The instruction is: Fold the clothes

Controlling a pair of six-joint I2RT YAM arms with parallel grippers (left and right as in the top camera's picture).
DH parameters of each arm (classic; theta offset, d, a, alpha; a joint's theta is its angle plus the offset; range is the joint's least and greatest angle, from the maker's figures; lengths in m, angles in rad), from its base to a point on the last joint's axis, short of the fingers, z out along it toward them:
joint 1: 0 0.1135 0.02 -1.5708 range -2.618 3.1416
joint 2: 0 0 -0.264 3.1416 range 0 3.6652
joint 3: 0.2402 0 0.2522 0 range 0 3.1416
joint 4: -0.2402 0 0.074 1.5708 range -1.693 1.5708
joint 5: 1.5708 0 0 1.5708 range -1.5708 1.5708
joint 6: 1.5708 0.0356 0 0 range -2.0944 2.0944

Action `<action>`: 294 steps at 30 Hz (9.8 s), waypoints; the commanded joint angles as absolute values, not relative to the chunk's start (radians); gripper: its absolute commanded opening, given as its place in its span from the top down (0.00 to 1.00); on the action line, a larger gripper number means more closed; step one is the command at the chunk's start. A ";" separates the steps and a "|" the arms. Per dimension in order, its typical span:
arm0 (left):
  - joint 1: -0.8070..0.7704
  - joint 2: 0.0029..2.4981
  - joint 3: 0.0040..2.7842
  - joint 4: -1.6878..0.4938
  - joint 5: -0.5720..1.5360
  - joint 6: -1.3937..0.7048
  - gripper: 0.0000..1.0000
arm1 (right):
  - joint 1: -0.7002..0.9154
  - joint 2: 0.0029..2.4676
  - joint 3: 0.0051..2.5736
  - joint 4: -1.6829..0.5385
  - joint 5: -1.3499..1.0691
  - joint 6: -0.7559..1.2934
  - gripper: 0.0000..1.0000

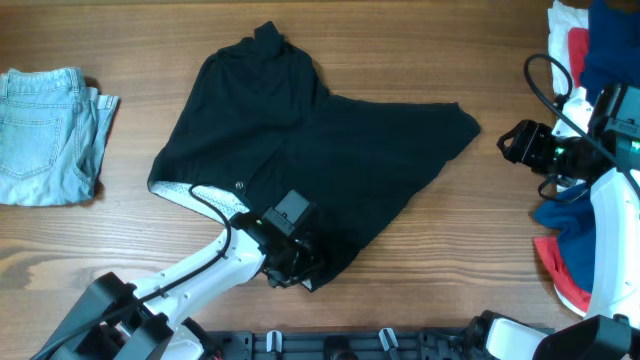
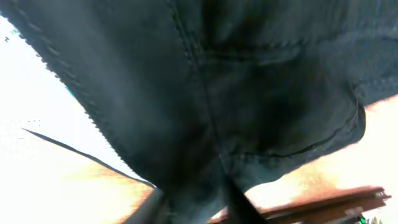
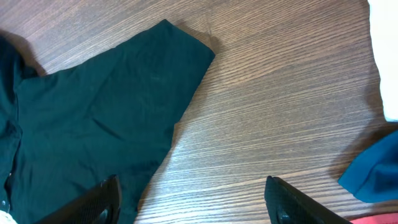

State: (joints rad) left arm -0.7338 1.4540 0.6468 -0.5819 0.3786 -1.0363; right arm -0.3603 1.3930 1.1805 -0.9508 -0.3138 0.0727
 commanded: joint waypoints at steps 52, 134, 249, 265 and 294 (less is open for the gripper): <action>0.373 1.200 0.735 -1.003 0.282 -0.474 0.96 | 0.133 1.890 1.229 -0.948 -0.170 0.251 0.96; 0.023 1.937 1.129 -0.309 0.345 -0.231 0.23 | -0.184 1.629 1.242 -1.231 0.024 0.183 0.61; 0.017 1.757 1.012 -0.665 0.036 -0.401 0.96 | 0.093 1.828 1.240 -0.497 0.104 0.430 0.96; 0.017 1.757 1.011 -0.657 0.036 -0.401 0.96 | 0.125 2.241 1.529 -0.249 -0.305 0.260 0.38; 0.017 1.757 1.011 -0.652 0.036 -0.397 0.92 | 0.032 1.888 1.318 -0.903 0.255 0.344 0.71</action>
State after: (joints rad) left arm 0.0135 1.7508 1.0191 -0.6643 0.0513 -0.3916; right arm 0.0383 1.8809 1.3224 -0.9268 0.2146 0.3389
